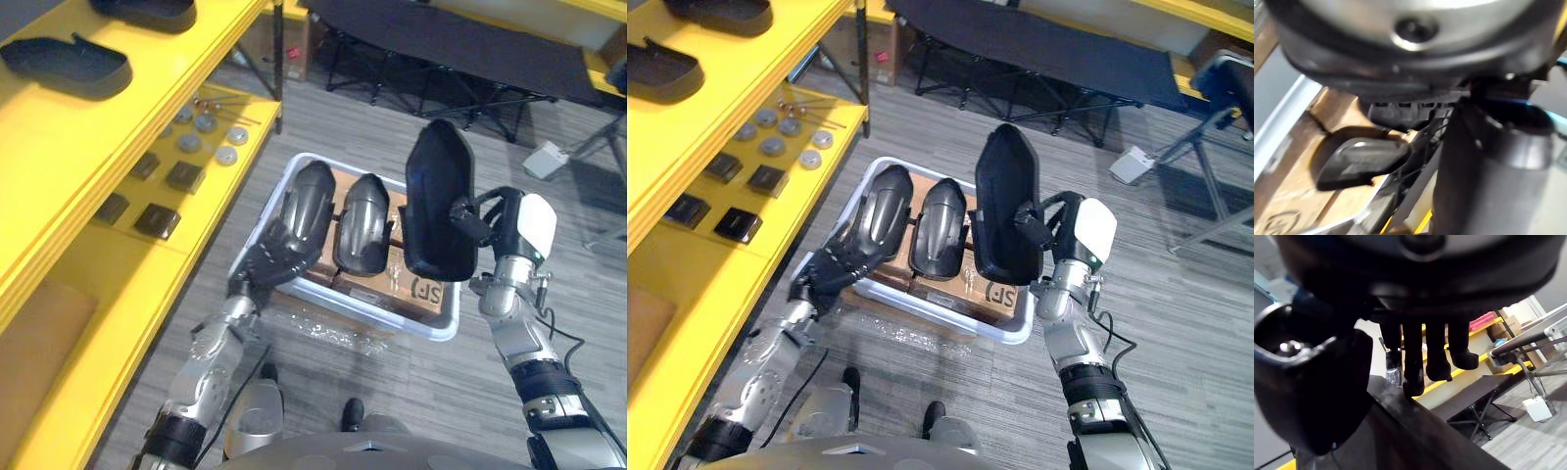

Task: Walk over and take three plastic housings, then place them on the shelf

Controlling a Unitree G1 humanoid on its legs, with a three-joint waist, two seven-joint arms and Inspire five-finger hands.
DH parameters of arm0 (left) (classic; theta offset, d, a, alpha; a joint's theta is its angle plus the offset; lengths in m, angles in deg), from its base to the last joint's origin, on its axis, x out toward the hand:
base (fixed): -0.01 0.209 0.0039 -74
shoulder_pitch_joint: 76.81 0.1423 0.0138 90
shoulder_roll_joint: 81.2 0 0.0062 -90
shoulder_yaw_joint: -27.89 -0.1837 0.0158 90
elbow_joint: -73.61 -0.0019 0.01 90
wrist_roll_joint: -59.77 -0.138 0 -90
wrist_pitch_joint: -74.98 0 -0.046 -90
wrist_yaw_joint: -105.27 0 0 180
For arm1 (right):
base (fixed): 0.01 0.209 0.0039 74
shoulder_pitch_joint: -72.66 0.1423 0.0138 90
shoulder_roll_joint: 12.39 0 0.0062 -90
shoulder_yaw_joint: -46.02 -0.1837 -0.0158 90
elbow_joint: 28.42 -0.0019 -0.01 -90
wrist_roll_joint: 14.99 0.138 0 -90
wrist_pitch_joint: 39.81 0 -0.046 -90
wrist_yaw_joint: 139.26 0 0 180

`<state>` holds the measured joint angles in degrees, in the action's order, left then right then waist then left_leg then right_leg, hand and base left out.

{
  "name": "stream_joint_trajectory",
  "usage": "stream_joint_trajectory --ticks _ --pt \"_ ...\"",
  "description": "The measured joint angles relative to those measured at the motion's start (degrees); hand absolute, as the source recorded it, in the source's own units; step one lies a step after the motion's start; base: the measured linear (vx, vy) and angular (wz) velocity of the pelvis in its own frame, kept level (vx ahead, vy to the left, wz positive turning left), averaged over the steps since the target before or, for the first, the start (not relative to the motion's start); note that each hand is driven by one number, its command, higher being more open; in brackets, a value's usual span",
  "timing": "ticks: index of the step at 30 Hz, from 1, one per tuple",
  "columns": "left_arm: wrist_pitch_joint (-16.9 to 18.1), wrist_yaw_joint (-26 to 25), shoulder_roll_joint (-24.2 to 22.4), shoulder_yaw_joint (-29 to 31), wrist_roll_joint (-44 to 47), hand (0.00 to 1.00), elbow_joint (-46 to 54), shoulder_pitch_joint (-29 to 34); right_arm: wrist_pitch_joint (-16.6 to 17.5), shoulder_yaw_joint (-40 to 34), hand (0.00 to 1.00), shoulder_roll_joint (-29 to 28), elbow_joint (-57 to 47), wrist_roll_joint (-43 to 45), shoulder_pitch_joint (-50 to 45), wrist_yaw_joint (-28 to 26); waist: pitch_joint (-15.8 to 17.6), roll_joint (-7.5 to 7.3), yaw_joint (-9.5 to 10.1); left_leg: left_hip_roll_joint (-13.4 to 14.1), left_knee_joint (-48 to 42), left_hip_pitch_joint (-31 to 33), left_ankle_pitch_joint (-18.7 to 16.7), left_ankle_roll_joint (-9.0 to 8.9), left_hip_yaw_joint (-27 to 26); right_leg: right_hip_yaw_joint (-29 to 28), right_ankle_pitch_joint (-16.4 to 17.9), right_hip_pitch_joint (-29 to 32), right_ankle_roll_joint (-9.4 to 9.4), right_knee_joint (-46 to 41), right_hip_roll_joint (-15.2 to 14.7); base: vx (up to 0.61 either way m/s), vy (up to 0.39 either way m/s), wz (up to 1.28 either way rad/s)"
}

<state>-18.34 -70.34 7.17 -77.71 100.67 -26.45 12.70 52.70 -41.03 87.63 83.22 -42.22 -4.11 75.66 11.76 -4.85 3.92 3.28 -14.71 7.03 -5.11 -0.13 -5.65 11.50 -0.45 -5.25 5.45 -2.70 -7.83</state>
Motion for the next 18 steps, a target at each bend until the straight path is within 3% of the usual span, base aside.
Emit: stream_joint_trajectory --ticks 4,13,18 --pt "-3.1 2.5 -0.4 -3.6 2.3 1.00 -8.9 -5.8 2.9 1.4 0.00 0.0 -0.1 -1.9 1.6 -0.1 -1.2 0.14 -2.09 0.2 2.0 -2.2 0.9 0.12 -2.2 -2.5 -0.9 0.1 -0.14 0.0 0.0 -0.04 0.016 -0.28" --pt "-1.4 3.1 -0.7 -5.9 1.5 1.00 -16.6 -15.2 9.0 6.8 0.00 -0.1 -3.1 -4.0 1.7 -2.0 -1.3 0.19 -4.18 0.3 3.6 -2.2 2.2 -0.49 -3.8 -4.0 -0.9 0.9 -0.24 1.8 0.2 -0.08 -0.025 -0.13" --pt "-0.6 3.1 -1.3 -7.2 1.8 1.00 -17.2 -17.6 12.4 6.8 0.00 -3.5 -4.5 -4.0 1.6 -2.7 -1.4 0.26 -5.27 0.7 4.2 -1.7 3.9 -0.85 -4.4 -4.0 -0.6 1.9 -0.74 1.8 0.5 -0.06 -0.035 -0.03"
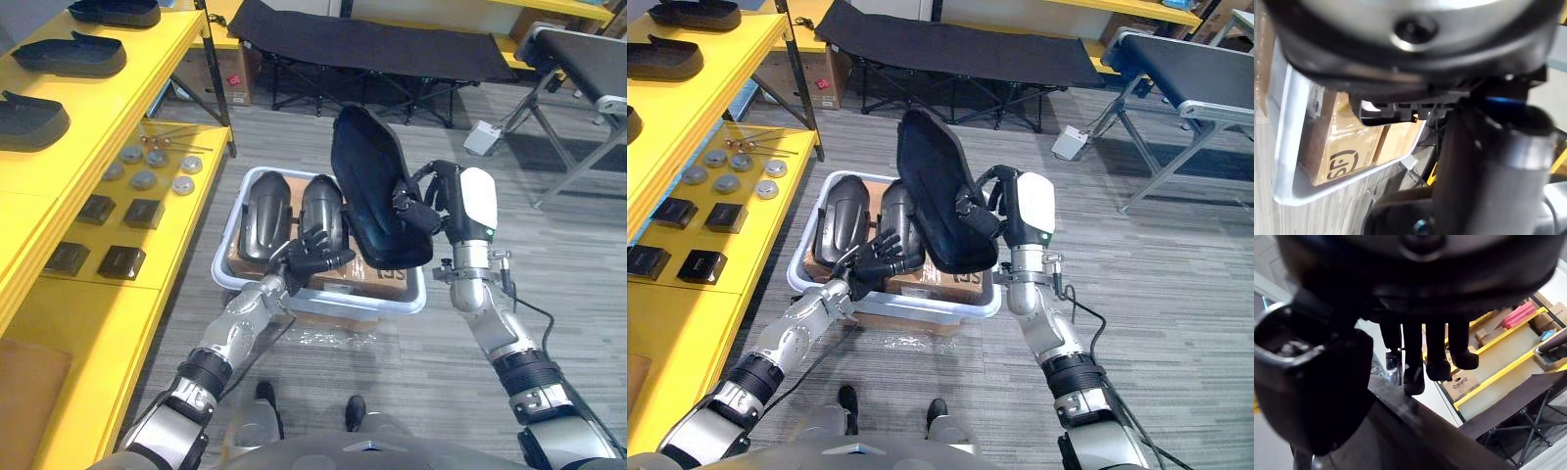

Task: Walk over and take three plastic housings, then place them on the shelf

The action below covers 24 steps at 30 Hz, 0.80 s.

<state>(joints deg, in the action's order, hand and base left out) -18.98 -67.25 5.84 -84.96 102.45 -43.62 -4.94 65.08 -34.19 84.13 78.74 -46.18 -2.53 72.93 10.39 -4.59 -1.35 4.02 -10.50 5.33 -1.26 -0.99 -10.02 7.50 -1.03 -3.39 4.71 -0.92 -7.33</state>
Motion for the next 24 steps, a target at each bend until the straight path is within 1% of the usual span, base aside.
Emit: stream_joint_trajectory --ticks 2,4,6,7,9,12,13,18,22,24 --pt "0.2 0.0 -0.7 -0.1 0.7 1.00 -0.4 -0.4 0.7 0.2 0.00 -1.0 -0.7 0.1 -0.4 -0.4 0.0 0.00 -0.36 0.1 -0.1 -0.2 0.1 0.20 -0.5 -0.2 0.0 0.0 0.03 0.0 0.2 -0.03 -0.027 -0.08" --pt "0.2 0.3 -1.5 -1.1 4.9 1.00 -1.5 -2.0 2.0 0.5 0.00 -1.9 -1.4 0.2 -1.6 -0.7 0.0 0.00 -0.45 0.1 0.1 -0.5 0.1 0.20 -0.7 -0.5 -0.1 -0.1 0.10 0.0 0.2 -0.02 0.001 -0.07" --pt "0.3 0.4 -1.9 -1.7 5.4 1.00 -1.7 -2.7 2.5 1.2 0.00 -2.9 -1.8 0.3 -2.4 -1.0 0.0 0.01 -0.49 0.1 0.4 -0.9 0.1 0.20 -0.9 -0.8 -0.1 -0.2 0.10 0.0 0.2 -0.01 0.002 -0.07" --pt "0.9 1.0 -2.4 -2.0 7.3 1.00 -1.7 -2.9 3.3 2.2 0.00 -3.7 -2.2 0.6 -3.4 -1.5 -0.2 0.14 -0.62 0.0 0.8 -1.1 0.2 0.19 -0.9 -1.0 -0.1 -0.2 0.10 0.0 0.2 0.00 0.002 -0.08" --pt "1.4 1.2 -3.1 -2.3 7.6 1.00 -2.2 -2.9 3.8 3.1 0.00 -4.7 -2.3 1.1 -4.0 -1.8 -0.3 0.30 -0.67 0.0 1.1 -1.6 0.2 0.18 -1.2 -1.4 -0.1 -0.3 0.10 0.0 0.2 0.01 0.003 -0.09" --pt "1.6 1.2 -3.1 -4.1 11.1 1.00 -4.0 -2.9 4.0 3.4 0.00 -5.4 -2.3 1.5 -5.2 -1.8 -0.6 0.54 -0.82 -0.3 2.1 -2.5 0.4 0.19 -1.2 -1.5 -0.1 -0.8 0.10 0.1 0.0 0.00 0.000 -0.02" --pt "1.6 1.2 -3.1 -4.4 11.6 0.00 -4.2 -2.9 4.0 3.8 0.00 -5.5 -2.3 2.5 -5.6 -1.8 -0.6 0.53 -0.87 -0.4 2.6 -2.8 0.5 0.19 -1.3 -1.5 -0.1 -0.8 0.10 0.1 -0.1 0.00 0.000 0.00" --pt "2.6 1.2 -3.1 -4.7 16.0 0.00 -5.7 -2.9 4.0 4.4 0.00 -6.8 -2.4 3.5 -7.2 -1.4 -0.7 0.50 -1.82 -1.2 5.0 -4.2 1.7 0.42 -1.4 -1.6 -0.1 -1.1 0.13 0.1 -0.6 0.00 0.000 0.00" --pt "4.0 1.5 -3.1 -6.0 17.7 0.00 -6.2 -2.9 4.0 4.5 0.00 -7.7 -2.4 3.5 -8.6 0.1 -0.8 0.45 -1.91 -1.5 7.3 -5.4 2.8 0.44 -1.8 -1.7 -0.1 -1.1 0.14 0.1 -0.7 -0.02 0.007 -0.04" --pt "4.5 2.1 -3.1 -6.1 17.8 0.00 -6.2 -2.8 4.0 4.9 0.00 -7.7 -2.4 3.5 -9.2 0.9 -0.9 0.33 -1.94 -1.6 9.5 -6.4 3.8 0.04 -1.9 -1.6 0.0 -1.1 0.14 0.1 -0.6 -0.01 -0.003 -0.02"
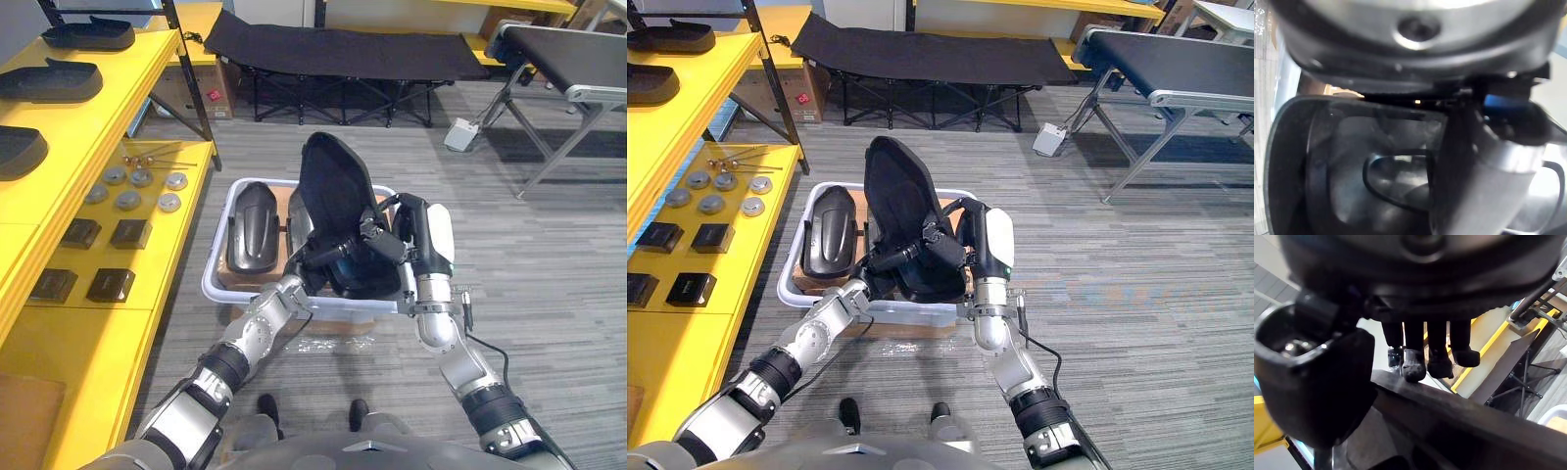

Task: Walk over and take three plastic housings, then place them on the shelf

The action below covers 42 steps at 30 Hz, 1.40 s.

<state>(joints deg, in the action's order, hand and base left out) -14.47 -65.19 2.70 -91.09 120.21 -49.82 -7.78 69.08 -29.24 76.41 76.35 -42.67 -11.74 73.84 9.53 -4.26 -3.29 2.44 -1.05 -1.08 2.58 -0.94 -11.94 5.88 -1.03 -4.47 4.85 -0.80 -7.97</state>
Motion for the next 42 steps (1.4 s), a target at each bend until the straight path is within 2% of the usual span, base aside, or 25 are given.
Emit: stream_joint_trajectory --ticks 5,8,9,13,16,19,22,27,29,31,33,34,36,37,38,42 --pt "2.1 2.6 -0.3 -0.5 -0.3 0.00 0.0 0.3 0.1 0.0 0.00 -0.1 0.0 2.3 -0.5 1.2 -0.1 -0.13 -0.01 0.0 5.4 -2.5 2.9 -0.24 -0.1 0.2 0.1 0.0 -0.03 0.0 0.2 0.00 0.000 0.00" --pt "3.3 2.6 -0.4 -0.6 -0.3 0.00 0.0 0.7 0.1 0.2 0.00 -0.8 0.0 3.3 -0.6 1.9 -0.3 -0.41 -0.15 0.0 6.1 -3.1 3.4 -0.04 -0.2 0.2 0.2 -0.2 0.06 0.1 0.2 0.00 0.001 -0.01" --pt "3.6 2.6 -0.4 -0.7 -0.5 0.00 0.0 1.0 0.1 0.3 1.00 -1.3 0.0 3.5 -0.9 2.3 -0.4 -0.58 -0.07 -0.1 6.1 -3.2 3.4 -0.03 -0.1 0.3 0.2 -0.4 0.14 0.1 0.2 0.00 0.000 0.00" --pt "6.8 2.9 -0.5 -0.2 -3.4 0.00 0.0 4.0 0.2 1.6 1.00 -1.7 0.1 3.5 -2.3 2.3 -0.7 -1.10 0.09 -0.4 6.1 -3.3 3.5 0.11 0.2 0.6 0.4 -0.7 0.41 0.1 0.2 0.00 0.009 0.05" --pt "8.9 0.3 -0.5 0.8 -8.9 0.00 0.8 6.1 0.2 1.7 1.00 -2.4 0.4 3.8 -3.7 2.4 -0.7 -1.09 0.10 -0.8 6.1 -3.2 3.6 0.34 0.5 0.9 0.6 -0.8 0.73 0.0 -0.2 -0.01 0.018 0.07" --pt "10.3 -6.1 -0.6 4.2 -15.4 0.00 6.7 9.5 0.3 1.4 1.00 -3.3 -0.4 6.8 -5.3 2.5 -0.8 -1.11 0.31 -0.9 6.1 -3.0 3.4 0.31 0.6 0.9 0.6 -0.7 0.76 0.0 -0.4 0.00 0.013 0.01" --pt "13.5 -15.9 -2.1 10.0 -26.1 0.00 14.6 14.6 0.3 -1.7 1.00 -6.5 -8.0 13.0 -10.4 2.5 -0.8 -1.09 0.28 -0.8 6.1 -2.8 3.2 -0.01 0.8 1.2 0.6 -0.6 0.73 0.1 -0.4 0.00 0.004 0.03" --pt "14.6 -28.7 -3.2 15.8 -42.2 0.00 19.0 19.4 0.8 -5.0 1.00 -6.6 -14.7 17.9 -13.9 2.4 -1.6 -0.37 0.17 -0.9 6.1 -2.5 3.3 0.17 0.8 1.3 0.7 -0.2 0.68 0.1 -0.2 0.00 0.000 0.01" --pt "14.5 -33.9 -3.3 17.2 -48.4 0.00 20.6 21.8 1.2 -5.3 1.00 -6.6 -15.9 21.7 -14.5 0.7 -1.9 -0.01 0.05 -0.9 6.1 -2.5 3.3 0.16 0.8 1.3 0.7 -0.2 0.66 0.1 -0.2 0.00 0.000 0.00" --pt "14.3 -39.7 -3.3 18.8 -55.0 0.00 22.9 24.5 1.6 -5.5 1.00 -6.6 -18.7 29.4 -16.4 -3.2 -2.1 0.33 0.19 -0.9 6.1 -2.4 3.2 0.01 0.8 1.4 0.8 0.0 0.56 0.1 -0.1 0.00 0.000 0.00" --pt "14.3 -42.4 -3.6 20.5 -57.7 0.00 24.7 26.4 1.6 -5.9 1.00 -6.6 -21.1 36.1 -18.0 -7.5 -2.2 0.56 0.23 -0.8 6.1 -2.4 3.0 -0.33 0.8 1.5 1.0 0.2 0.49 0.0 -0.1 -0.01 0.001 0.02" --pt "14.3 -43.3 -3.6 21.4 -58.9 0.00 25.6 27.3 1.6 -6.8 1.00 -6.5 -22.5 40.8 -19.3 -10.9 -2.4 0.76 0.30 -0.8 6.1 -2.4 2.9 -0.35 0.8 1.6 1.1 0.2 0.38 0.0 0.0 0.00 0.000 0.00" --pt "14.3 -43.7 -3.6 22.6 -58.9 0.00 26.7 28.4 1.6 -7.8 1.00 -6.5 -23.2 44.7 -20.4 -14.0 -2.7 0.90 0.28 -0.8 6.1 -2.4 2.9 -0.38 0.8 1.6 1.2 0.2 0.36 0.0 0.0 0.00 0.000 0.00" --pt "14.4 -43.8 -3.6 23.9 -58.6 0.00 27.4 29.1 0.8 -9.8 1.00 -6.4 -23.2 48.0 -22.4 -16.9 -2.9 1.10 0.35 -0.8 6.1 -2.3 2.9 -0.39 0.8 1.7 1.3 0.2 0.33 0.0 0.0 0.00 0.000 0.00" --pt "14.6 -43.6 -3.6 24.6 -58.2 0.00 27.6 29.4 0.1 -10.2 1.00 -6.3 -23.2 49.0 -23.0 -17.6 -3.0 1.14 0.31 -0.8 6.1 -2.2 2.9 -0.39 0.7 1.7 1.3 0.3 0.32 0.0 0.0 0.00 0.000 0.00" --pt "17.0 -38.9 -4.0 26.1 -48.2 0.00 31.9 32.8 -4.7 -12.5 1.00 -6.1 -18.7 51.0 -27.0 -21.8 -4.1 1.36 0.00 -0.8 6.1 -1.5 2.9 -0.35 0.8 1.6 1.2 1.0 0.35 0.0 0.0 0.00 0.000 0.00"
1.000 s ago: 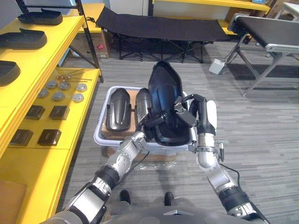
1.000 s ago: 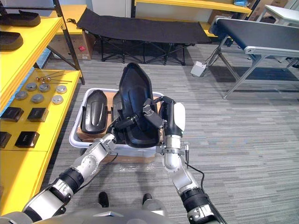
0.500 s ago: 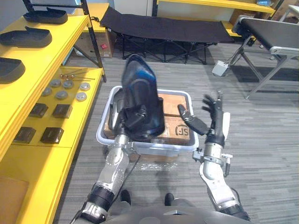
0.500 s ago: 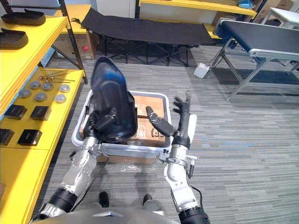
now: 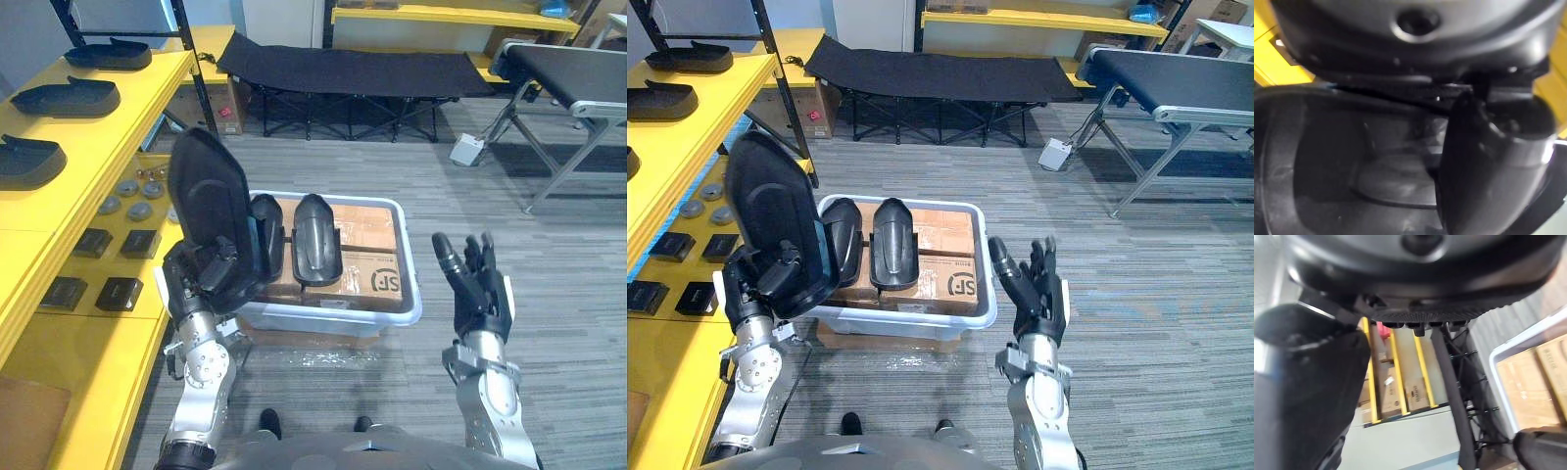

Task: Walk over and take three plastic housings, then place them on the shelf

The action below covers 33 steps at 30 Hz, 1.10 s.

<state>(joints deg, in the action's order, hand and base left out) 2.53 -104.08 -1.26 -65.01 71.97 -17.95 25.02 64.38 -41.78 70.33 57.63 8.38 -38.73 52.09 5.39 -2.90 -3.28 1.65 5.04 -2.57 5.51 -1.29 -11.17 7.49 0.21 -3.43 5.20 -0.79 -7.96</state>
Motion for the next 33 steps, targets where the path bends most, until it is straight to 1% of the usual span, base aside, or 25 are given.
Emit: stream_joint_trajectory --ticks 4,6,8,11,13,14,16,17,19,21,22,23,24,25,26,27,28,29,30,32,33 --pt "1.7 5.5 -1.6 0.7 7.3 0.00 7.7 3.4 -2.7 -0.2 1.00 -0.1 6.5 0.1 -0.9 -2.0 -0.2 0.38 0.06 -0.1 -0.1 0.0 0.1 0.10 0.4 0.2 0.0 -0.1 0.00 0.1 0.0 0.00 0.000 0.01" --pt "2.5 6.6 -1.6 1.2 8.0 0.00 10.2 4.4 -3.0 -0.3 1.00 -0.1 7.7 0.1 -0.9 -2.3 -0.6 1.01 0.10 -0.1 0.0 0.1 0.0 -0.03 0.8 0.7 0.0 -0.4 0.00 0.3 0.0 -0.01 -0.002 0.13" --pt "2.5 7.0 -1.7 2.1 8.0 0.00 12.0 4.5 -3.1 -0.7 1.00 -0.1 8.3 0.1 -0.8 -2.6 -0.9 1.63 0.14 -0.1 0.0 0.1 0.0 -0.10 2.2 2.1 0.0 -1.4 0.00 1.0 -0.1 -0.01 -0.012 0.32" --pt "2.5 6.8 -1.7 4.8 8.0 0.00 15.5 4.7 -3.9 -0.8 1.00 0.0 9.0 -1.2 0.0 -3.6 -1.0 2.13 1.20 -0.1 0.0 1.0 0.6 -0.35 5.0 5.1 0.3 -2.3 -0.16 1.7 0.1 -0.02 -0.029 0.50" --pt "2.5 5.4 -2.4 7.9 7.7 0.00 18.6 5.8 -4.3 0.4 1.00 0.6 10.3 -3.1 2.5 -3.6 -1.1 2.20 2.34 -0.2 0.0 2.3 1.4 -0.47 7.9 8.1 0.4 -2.8 -0.26 2.1 0.2 -0.02 -0.044 0.62" --pt "2.5 5.1 -2.8 9.0 7.7 0.00 19.2 6.4 -4.8 0.8 1.00 0.9 10.8 -3.3 3.5 -3.6 -1.1 2.20 2.99 -0.2 -0.1 2.4 1.5 -0.46 8.3 8.6 0.4 -2.9 -0.33 2.2 0.2 0.00 -0.034 0.48" --pt "2.4 3.1 -3.5 13.0 7.5 0.00 20.0 8.8 -5.5 2.5 1.00 2.4 12.3 -4.9 7.2 -3.9 -1.1 2.18 5.28 -0.4 -0.2 2.5 1.8 -0.53 10.5 11.0 0.4 -4.3 -0.38 2.9 0.3 0.01 -0.039 0.47" --pt "2.3 2.7 -3.8 14.1 7.5 0.00 20.0 9.4 -5.6 2.9 1.00 2.8 12.4 -4.8 8.0 -4.1 -1.1 2.18 5.82 -0.5 -0.2 2.6 2.0 -0.52 11.2 11.6 0.5 -4.7 -0.38 3.1 0.3 0.00 -0.052 0.55" --pt "2.3 1.9 -5.3 18.7 7.6 0.00 20.0 11.9 -5.6 3.2 1.00 3.2 12.8 -4.7 11.5 -4.9 -1.1 2.13 8.05 -1.0 -0.2 4.0 2.5 -0.82 14.1 14.6 0.7 -4.8 -0.44 3.1 0.4 0.00 -0.044 0.63" --pt "2.3 1.9 -6.3 20.5 7.7 0.00 20.0 13.3 -5.5 3.4 1.00 3.2 13.5 -4.7 13.2 -4.9 -1.0 1.96 9.26 -1.3 -0.2 4.6 3.2 -0.45 15.9 17.0 1.0 -5.8 -0.31 3.1 0.4 0.00 -0.036 0.80" --pt "2.4 2.8 -6.8 21.5 8.3 0.00 20.0 14.3 -5.5 3.8 1.00 3.1 13.9 -5.0 13.8 -4.8 -1.0 1.58 9.96 -1.7 0.0 5.6 2.6 -0.09 15.6 20.9 1.6 -7.1 0.04 2.8 0.1 -0.02 -0.023 1.43" --pt "2.4 4.6 -6.9 21.9 9.7 0.00 20.1 14.4 -5.5 3.8 1.00 2.7 13.8 -5.0 13.7 -4.4 -0.9 1.37 9.54 -1.2 -0.3 6.5 1.5 0.45 11.3 25.0 1.7 -8.2 0.22 2.8 0.0 -0.02 -0.013 1.66" --pt "2.4 5.9 -7.0 21.7 10.7 0.00 20.1 14.2 -5.5 3.7 1.00 2.7 13.8 -5.1 13.6 -4.1 -0.8 1.24 8.93 -0.7 -1.1 7.2 1.0 0.76 8.2 28.0 1.7 -8.9 0.22 2.6 0.0 -0.05 0.040 1.99" --pt "2.4 8.5 -7.3 21.2 11.6 0.00 20.1 14.0 -5.6 3.5 1.00 2.9 13.9 -5.3 13.5 -3.2 -0.5 1.52 8.10 0.8 -3.0 8.8 0.8 1.27 1.5 32.4 1.8 -9.8 0.25 1.9 -0.2 -0.03 0.063 1.93" --pt "2.6 10.4 -7.3 20.5 12.5 0.00 20.1 13.9 -5.9 3.5 1.00 2.8 13.8 -6.5 13.4 -2.0 -0.4 1.72 8.12 2.2 -4.0 9.7 0.8 1.25 -3.9 35.1 2.4 -10.1 0.70 0.9 -0.5 -0.05 0.092 1.90" --pt "2.7 11.6 -7.3 19.8 12.6 0.00 20.1 13.8 -5.9 3.5 1.00 2.7 13.8 -7.4 13.4 -1.3 -0.3 1.54 8.15 2.2 -4.1 9.9 1.0 1.26 -6.2 36.5 4.3 -10.3 1.51 -0.5 -1.4 -0.01 0.115 1.47" --pt "2.7 11.9 -7.4 18.9 12.6 0.00 20.1 13.9 -5.8 3.5 1.00 2.7 13.8 -7.7 13.6 -1.2 -0.1 1.90 8.40 1.0 -3.7 9.9 2.3 1.82 -6.1 36.7 5.8 -10.8 2.61 -2.1 -2.7 0.00 0.153 0.99" --pt "2.7 12.0 -7.4 18.4 12.4 0.00 20.1 13.8 -5.8 3.6 1.00 2.5 13.8 -8.4 13.9 -1.2 0.2 2.36 8.95 0.5 -3.7 9.7 2.9 1.82 -6.3 36.2 6.7 -10.8 2.68 -3.2 -3.6 0.00 0.179 0.54" --pt "2.8 12.0 -7.4 18.2 12.0 0.00 20.1 13.9 -5.8 3.8 1.00 2.0 13.8 -9.7 14.3 -1.3 0.6 2.77 9.57 0.2 -3.7 9.2 2.9 1.90 -6.8 35.8 7.4 -10.8 2.02 -4.3 -4.4 -0.03 0.148 0.09" --pt "2.9 12.2 -7.4 18.3 11.9 0.00 20.1 13.8 -5.3 4.3 1.00 1.5 13.8 -9.7 14.3 -1.7 0.7 2.91 9.54 -0.2 -3.6 8.9 3.0 2.21 -7.6 35.1 7.7 -10.7 2.10 -4.8 -5.1 -0.04 0.106 -0.14" --pt "3.2 12.4 -7.2 18.2 11.9 0.00 20.1 13.8 -4.0 4.3 1.00 1.0 13.8 -9.6 14.0 -1.8 1.0 2.89 9.42 -0.3 -3.3 8.4 2.9 2.38 -8.3 34.4 7.7 -10.5 2.09 -5.0 -5.5 -0.05 0.100 -0.23"
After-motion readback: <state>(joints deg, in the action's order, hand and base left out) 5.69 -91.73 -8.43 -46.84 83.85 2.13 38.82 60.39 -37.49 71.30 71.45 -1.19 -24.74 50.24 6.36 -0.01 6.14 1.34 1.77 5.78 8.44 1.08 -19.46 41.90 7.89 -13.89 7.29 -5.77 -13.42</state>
